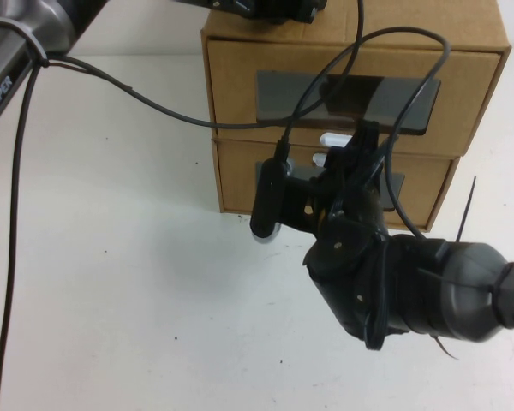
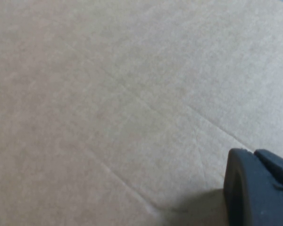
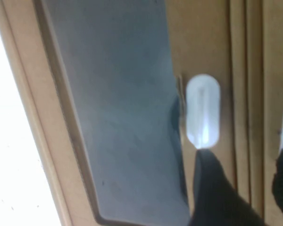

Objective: Open the shoe box

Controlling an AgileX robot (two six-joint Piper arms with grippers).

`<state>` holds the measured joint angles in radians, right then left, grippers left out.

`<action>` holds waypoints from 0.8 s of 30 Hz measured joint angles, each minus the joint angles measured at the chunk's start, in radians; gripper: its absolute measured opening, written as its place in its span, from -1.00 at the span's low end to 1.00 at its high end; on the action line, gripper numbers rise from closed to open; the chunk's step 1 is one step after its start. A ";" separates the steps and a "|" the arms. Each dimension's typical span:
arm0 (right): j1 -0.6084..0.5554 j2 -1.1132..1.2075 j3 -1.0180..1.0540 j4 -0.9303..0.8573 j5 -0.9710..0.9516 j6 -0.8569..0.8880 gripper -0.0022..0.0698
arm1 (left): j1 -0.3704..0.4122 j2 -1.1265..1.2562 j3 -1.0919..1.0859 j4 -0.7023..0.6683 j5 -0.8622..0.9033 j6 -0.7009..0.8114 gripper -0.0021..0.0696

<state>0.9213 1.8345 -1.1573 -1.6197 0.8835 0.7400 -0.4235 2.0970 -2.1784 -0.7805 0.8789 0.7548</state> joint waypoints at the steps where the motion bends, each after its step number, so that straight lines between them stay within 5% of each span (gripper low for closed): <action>1: 0.002 -0.005 0.007 -0.001 0.004 0.000 -0.22 | 0.000 0.000 0.000 0.000 0.000 0.000 -0.96; 24: -0.001 -0.041 0.022 0.006 -0.027 -0.024 -0.17 | 0.000 0.000 0.000 0.000 0.000 0.000 -0.96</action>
<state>0.9200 1.7940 -1.1352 -1.6132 0.8569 0.7157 -0.4235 2.0970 -2.1784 -0.7805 0.8789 0.7548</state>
